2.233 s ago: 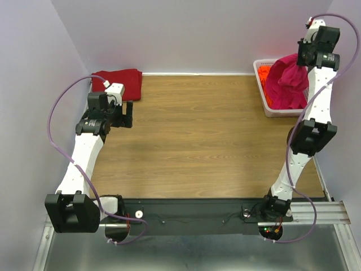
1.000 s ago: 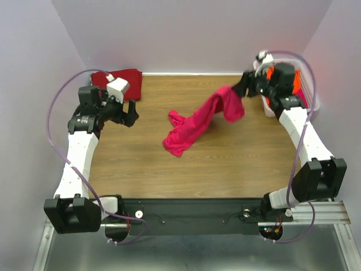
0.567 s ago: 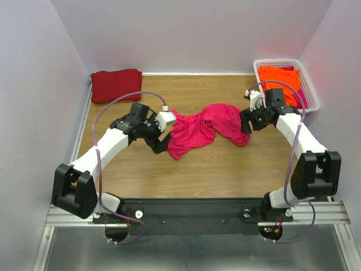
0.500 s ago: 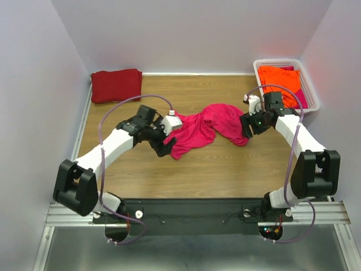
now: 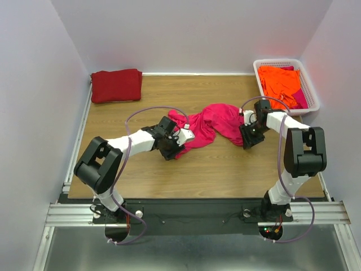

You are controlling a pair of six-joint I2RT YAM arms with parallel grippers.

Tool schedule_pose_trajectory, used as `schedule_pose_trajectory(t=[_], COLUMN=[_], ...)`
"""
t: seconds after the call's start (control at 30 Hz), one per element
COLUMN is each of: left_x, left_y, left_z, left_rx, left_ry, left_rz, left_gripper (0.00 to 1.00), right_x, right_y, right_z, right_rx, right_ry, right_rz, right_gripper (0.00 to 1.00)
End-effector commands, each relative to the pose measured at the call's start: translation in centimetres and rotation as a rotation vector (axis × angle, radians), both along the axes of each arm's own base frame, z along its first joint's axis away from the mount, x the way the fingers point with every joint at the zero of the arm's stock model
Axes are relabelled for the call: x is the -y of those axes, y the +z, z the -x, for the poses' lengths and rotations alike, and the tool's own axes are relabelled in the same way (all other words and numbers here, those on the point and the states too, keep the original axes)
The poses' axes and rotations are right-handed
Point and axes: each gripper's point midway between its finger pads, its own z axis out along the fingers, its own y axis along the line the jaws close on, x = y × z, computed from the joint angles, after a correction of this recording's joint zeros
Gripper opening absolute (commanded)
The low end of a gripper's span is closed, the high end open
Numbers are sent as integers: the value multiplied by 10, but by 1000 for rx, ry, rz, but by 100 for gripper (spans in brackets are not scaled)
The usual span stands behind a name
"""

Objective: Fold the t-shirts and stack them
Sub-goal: Flatten the tshirt out

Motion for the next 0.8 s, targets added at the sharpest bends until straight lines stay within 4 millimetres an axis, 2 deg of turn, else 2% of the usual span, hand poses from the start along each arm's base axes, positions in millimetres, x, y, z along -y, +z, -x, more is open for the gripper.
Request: schedule_pose_trajectory(t=[0.0,0.07,0.1,0.13,0.17,0.2,0.33,0.37,0.43,0.47,0.5,0.53,0.6,0.63,0.67,0.73,0.77], left_x=[-17,-32,-43,-51,-61,-83,-133,-139,-144,-134,-126,-111,-86,-73,-51,-29,-22], left_y=[-4,1,2,5,7,10,30,33,42,51,56,65,72,81,81,83,80], left_z=[-12,-13,-13,-14,-14,-22,-31,-31,-31,-32,-28,-23,-16,-20,-8,-9,-8], left_rx=[78,76,60,54,49,49,95,100,103,95,78,64,72,121,122,147,139], left_ry=[40,69,88,101,106,162,222,225,235,211,181,153,109,96,62,42,34], left_rz=[-73,-67,-70,-65,-67,-72,-109,-114,-100,-52,-19,14,48,72,89,127,131], left_gripper=[47,32,28,17,0,0,0,0,0,0,2,22,41,49,67,86,89], right_x=[3,3,2,2,2,1,-7,-10,-11,-11,-11,-12,-12,-11,-9,-8,-7], right_y=[1,4,10,10,16,20,37,45,48,49,50,51,55,57,60,70,75], right_z=[-34,-42,-50,-50,-58,-62,-76,-81,-83,-84,-83,-82,-79,-78,-77,-77,-78], right_rx=[62,75,95,93,116,129,178,197,201,201,201,202,208,211,216,241,254], right_ry=[-74,-87,-92,-93,-95,-89,-57,-51,-46,-40,-38,-35,-39,-42,-47,-52,-55], right_rz=[36,37,33,33,29,24,-22,-36,-42,-44,-45,-45,-48,-44,-37,-34,-33], right_gripper=[41,27,21,16,6,3,1,1,1,1,1,1,1,1,1,1,0])
